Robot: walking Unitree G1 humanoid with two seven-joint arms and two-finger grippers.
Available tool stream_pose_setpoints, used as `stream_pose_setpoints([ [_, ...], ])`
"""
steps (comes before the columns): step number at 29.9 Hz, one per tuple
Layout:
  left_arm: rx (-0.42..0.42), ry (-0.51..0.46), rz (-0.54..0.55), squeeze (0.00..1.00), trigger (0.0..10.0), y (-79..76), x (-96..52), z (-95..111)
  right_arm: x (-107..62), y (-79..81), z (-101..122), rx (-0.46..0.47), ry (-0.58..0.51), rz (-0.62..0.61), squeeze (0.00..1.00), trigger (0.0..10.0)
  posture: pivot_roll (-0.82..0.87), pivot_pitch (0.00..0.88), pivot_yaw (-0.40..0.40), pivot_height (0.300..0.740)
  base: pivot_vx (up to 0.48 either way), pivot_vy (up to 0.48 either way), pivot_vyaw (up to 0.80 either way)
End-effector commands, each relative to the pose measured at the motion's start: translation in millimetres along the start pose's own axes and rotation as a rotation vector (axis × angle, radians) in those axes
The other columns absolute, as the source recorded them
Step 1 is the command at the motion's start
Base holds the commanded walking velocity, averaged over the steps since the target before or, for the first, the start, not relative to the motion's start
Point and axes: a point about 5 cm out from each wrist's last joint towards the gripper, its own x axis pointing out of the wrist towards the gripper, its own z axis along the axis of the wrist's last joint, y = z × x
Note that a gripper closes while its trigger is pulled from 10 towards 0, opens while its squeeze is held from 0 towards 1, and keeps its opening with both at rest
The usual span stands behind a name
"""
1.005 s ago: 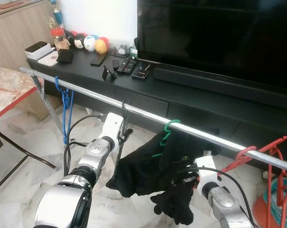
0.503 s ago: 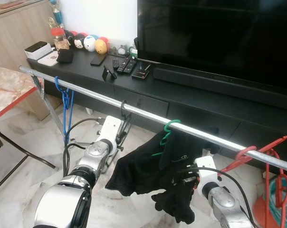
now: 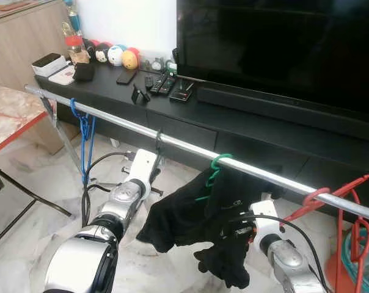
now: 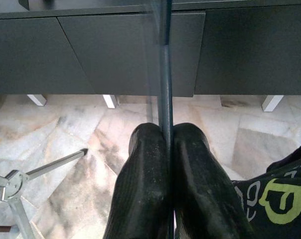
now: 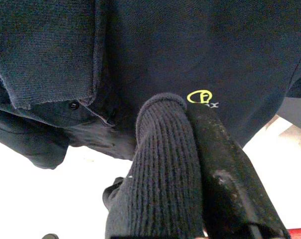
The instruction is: Hang hanger
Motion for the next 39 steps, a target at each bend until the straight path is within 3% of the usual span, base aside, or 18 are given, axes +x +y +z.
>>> stream_pose_setpoints([
  [1,0.013,-0.010,-0.009,0.00,0.0,-1.8,0.5,1.7,0.0,-2.5,8.4,0.001,-0.032,-0.010,0.00,10.0,-0.04,0.000,0.022,0.740,0.000,0.000,0.00],
  [11,0.012,-0.033,0.020,0.00,0.0,2.1,-2.1,-0.9,1.0,-1.7,10.2,0.001,-0.038,-0.007,0.00,10.0,-0.03,0.000,0.020,0.740,0.000,0.000,0.00],
  [12,0.000,-0.100,0.048,0.00,0.0,7.6,-3.7,5.7,1.6,-2.4,12.3,0.003,-0.052,-0.014,0.00,10.0,-0.03,0.000,0.020,0.740,0.000,0.000,0.00],
  [15,0.000,-0.150,0.064,0.00,0.0,12.2,-5.6,10.5,2.1,-2.8,13.3,0.003,-0.055,-0.014,0.00,10.0,-0.03,0.000,0.019,0.740,0.000,0.000,0.00],
  [16,0.013,-0.172,0.065,0.00,2.5,14.1,-7.1,11.8,2.2,-3.2,13.5,0.003,-0.056,-0.014,0.00,10.0,-0.03,0.000,0.018,0.740,0.000,0.000,0.00],
  [18,0.023,-0.185,0.065,0.00,2.5,15.2,-8.1,12.4,2.2,-3.5,13.7,0.003,-0.057,-0.014,0.00,10.0,-0.02,0.000,0.018,0.740,0.000,0.000,0.00],
  [19,0.032,-0.218,0.062,0.00,10.0,20.4,-14.1,8.7,2.2,-4.2,14.0,0.002,-0.059,-0.014,0.00,10.0,-0.02,0.000,0.016,0.740,0.000,0.000,0.00],
  [20,0.052,-0.238,0.064,0.00,10.0,25.4,-21.9,1.4,2.0,-4.1,13.9,0.002,-0.061,-0.014,0.00,10.0,-0.01,0.000,0.015,0.740,0.000,0.000,0.00],
  [25,0.061,-0.258,0.078,0.00,10.0,33.0,-34.1,-9.0,1.3,-3.7,13.5,0.000,-0.062,-0.010,0.00,10.0,-0.01,0.000,0.013,0.740,0.000,0.000,0.00],
  [26,0.063,-0.265,0.098,0.00,10.0,40.3,-43.9,-14.9,1.1,-4.5,13.5,-0.002,-0.061,-0.010,0.00,10.0,0.00,0.000,0.009,0.740,0.000,0.000,0.00],
  [30,0.064,-0.244,0.113,0.00,10.0,46.8,-55.7,-26.1,1.1,-6.4,13.7,-0.006,-0.061,-0.010,0.00,10.0,0.01,0.000,-0.001,0.740,0.000,0.000,0.00],
  [35,0.039,-0.219,0.141,0.00,10.0,48.1,-67.1,-41.9,2.1,-6.9,15.0,-0.010,-0.064,-0.011,0.00,10.0,0.01,0.000,-0.005,0.740,0.000,0.000,0.00],
  [39,0.008,-0.234,0.143,0.00,10.0,43.9,-67.9,-40.6,2.0,-7.1,16.1,-0.010,-0.072,-0.014,0.00,10.0,0.01,0.000,-0.007,0.740,0.000,0.000,0.00],
])
